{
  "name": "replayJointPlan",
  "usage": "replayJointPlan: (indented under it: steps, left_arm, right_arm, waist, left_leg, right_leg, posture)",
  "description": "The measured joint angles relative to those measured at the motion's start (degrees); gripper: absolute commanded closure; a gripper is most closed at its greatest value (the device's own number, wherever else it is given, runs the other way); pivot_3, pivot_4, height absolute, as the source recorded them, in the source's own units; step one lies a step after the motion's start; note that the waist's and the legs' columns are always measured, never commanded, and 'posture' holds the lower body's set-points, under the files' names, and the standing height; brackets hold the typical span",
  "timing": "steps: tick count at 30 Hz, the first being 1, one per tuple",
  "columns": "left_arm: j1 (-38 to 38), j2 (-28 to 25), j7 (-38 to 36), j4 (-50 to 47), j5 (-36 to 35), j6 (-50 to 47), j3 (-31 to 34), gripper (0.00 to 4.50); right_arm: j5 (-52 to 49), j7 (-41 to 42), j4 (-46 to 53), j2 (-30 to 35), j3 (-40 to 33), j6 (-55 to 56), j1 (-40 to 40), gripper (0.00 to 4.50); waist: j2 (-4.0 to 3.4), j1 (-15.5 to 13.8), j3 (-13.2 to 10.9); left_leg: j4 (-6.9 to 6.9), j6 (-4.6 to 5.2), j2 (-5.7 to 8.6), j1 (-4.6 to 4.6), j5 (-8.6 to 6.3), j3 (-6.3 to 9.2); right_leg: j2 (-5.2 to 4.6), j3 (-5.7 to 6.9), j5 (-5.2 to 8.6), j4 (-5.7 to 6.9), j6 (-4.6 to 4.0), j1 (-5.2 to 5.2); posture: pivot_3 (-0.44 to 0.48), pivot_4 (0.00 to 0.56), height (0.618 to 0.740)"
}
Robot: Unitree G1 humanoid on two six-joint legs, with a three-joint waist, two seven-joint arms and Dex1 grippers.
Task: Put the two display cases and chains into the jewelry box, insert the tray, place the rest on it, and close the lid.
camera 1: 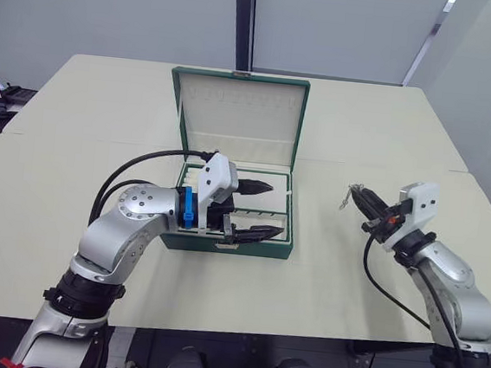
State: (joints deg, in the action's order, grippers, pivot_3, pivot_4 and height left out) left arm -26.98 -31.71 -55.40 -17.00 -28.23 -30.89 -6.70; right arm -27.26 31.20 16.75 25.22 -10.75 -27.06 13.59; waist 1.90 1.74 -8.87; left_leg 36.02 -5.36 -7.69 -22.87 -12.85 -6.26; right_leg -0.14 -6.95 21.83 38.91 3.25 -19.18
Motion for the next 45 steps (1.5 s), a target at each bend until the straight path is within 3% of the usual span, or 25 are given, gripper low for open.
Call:
replayJointPlan:
  steps: [4,12,20,32,45]
  left_arm:
    - [1.4,-0.5,1.3,-1.0,-1.1,-0.3,2.8,0.00]
    - [11.0,-2.3,6.6,-6.9,-4.9,-1.3,14.1,0.00]
    - [24.6,-2.3,12.9,-15.9,-8.4,-1.5,23.0,0.00]
    - [46.2,5.1,22.2,-28.1,-8.2,3.3,26.4,0.00]
    - [53.3,8.2,24.8,-30.7,-6.8,9.0,24.9,0.00]
  right_arm:
    - [-3.7,2.4,2.3,3.5,-0.3,-2.7,3.0,4.42]
    - [-14.6,8.9,2.8,9.2,-0.9,-11.3,13.4,4.42]
    - [-16.7,15.3,-2.2,8.6,5.1,-14.2,21.4,4.42]
    - [-9.8,23.9,-10.3,1.9,17.1,-9.4,25.4,4.42]
    - [-2.6,29.4,-16.4,-2.0,23.4,-4.0,25.3,4.42]
  waist:
    - [-0.01,0.1,0.0]
    - [-0.02,0.1,0.0]
    - [-0.02,0.2,0.0]
    - [-0.03,0.2,0.0]
    - [-0.03,0.3,0.0]
  left_leg:
    - [-0.02,0.00,-0.01,0.01,0.00,0.00]
    - [-0.03,0.01,-0.02,0.01,0.00,-0.01]
    - [-0.03,0.01,-0.03,0.00,-0.01,-0.02]
    - [-0.05,0.02,-0.02,0.01,-0.01,0.00]
    - [-0.07,0.03,-0.02,0.01,-0.02,-0.01]
  right_leg:
    - [0.00,-0.02,0.00,0.00,0.00,0.00]
    - [-0.01,-0.03,0.00,-0.04,0.00,-0.01]
    - [-0.04,-0.04,0.00,-0.06,0.00,-0.02]
    - [-0.05,-0.02,0.00,-0.10,-0.01,-0.01]
    - [-0.04,-0.03,0.00,-0.12,-0.02,-0.02]
  posture:
    - [0.000,0.150,0.740]
    - [0.000,0.150,0.740]
    - [0.000,0.150,0.740]
    - [0.000,0.150,0.740]
    - [0.000,0.150,0.740]
